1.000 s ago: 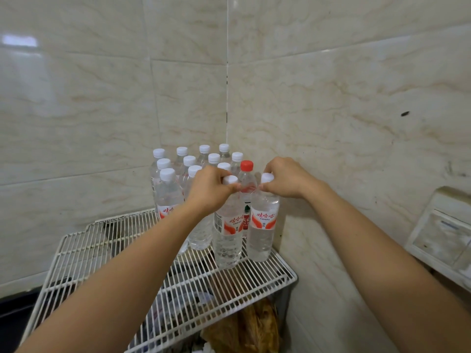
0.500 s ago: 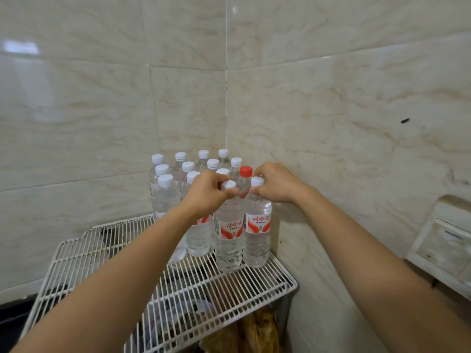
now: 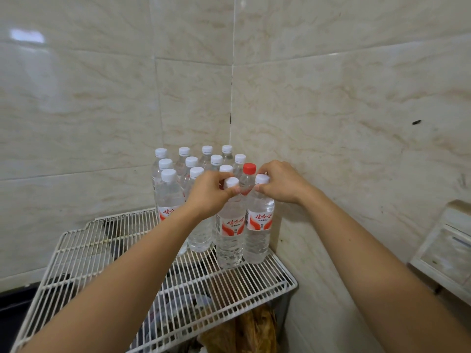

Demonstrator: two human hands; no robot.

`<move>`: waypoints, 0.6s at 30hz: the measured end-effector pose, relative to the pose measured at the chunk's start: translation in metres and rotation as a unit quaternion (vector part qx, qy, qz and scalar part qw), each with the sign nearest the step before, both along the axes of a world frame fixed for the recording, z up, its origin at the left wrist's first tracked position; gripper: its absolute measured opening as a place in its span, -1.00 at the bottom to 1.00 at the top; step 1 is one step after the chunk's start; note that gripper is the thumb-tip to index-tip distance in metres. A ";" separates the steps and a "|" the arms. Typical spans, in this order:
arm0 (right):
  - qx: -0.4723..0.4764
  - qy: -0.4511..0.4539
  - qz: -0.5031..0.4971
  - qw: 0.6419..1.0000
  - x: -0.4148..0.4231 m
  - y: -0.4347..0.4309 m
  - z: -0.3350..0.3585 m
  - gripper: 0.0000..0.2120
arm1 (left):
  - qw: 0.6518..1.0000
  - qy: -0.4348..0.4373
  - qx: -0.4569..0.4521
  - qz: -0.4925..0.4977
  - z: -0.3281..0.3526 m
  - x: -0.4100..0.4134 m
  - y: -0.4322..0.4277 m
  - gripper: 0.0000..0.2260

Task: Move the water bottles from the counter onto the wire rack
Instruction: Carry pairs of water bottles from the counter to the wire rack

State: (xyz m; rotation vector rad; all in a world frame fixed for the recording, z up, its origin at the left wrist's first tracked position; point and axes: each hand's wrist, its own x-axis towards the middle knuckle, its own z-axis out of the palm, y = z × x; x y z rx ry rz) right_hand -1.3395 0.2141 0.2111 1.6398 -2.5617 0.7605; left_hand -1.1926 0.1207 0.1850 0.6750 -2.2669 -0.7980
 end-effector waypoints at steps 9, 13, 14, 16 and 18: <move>0.032 0.016 0.015 0.999 -0.002 -0.004 0.003 -0.81 | 1.000 0.012 0.007 0.011 -0.003 0.001 0.004 -0.77; 0.030 0.001 0.022 0.999 -0.005 -0.004 0.001 -0.88 | 1.000 0.029 0.006 0.006 -0.007 0.002 0.005 -0.84; 0.027 -0.002 0.025 0.999 -0.005 -0.004 -0.001 -0.90 | 0.999 0.035 0.008 0.005 -0.009 0.002 0.006 -0.85; 0.021 0.000 0.035 0.999 -0.007 -0.005 -0.006 -0.87 | 0.999 0.052 0.014 0.006 -0.013 0.003 0.006 -0.81; 0.013 0.014 0.041 0.999 -0.007 -0.004 -0.011 -0.78 | 0.998 0.060 0.011 0.011 -0.018 0.006 0.005 -0.73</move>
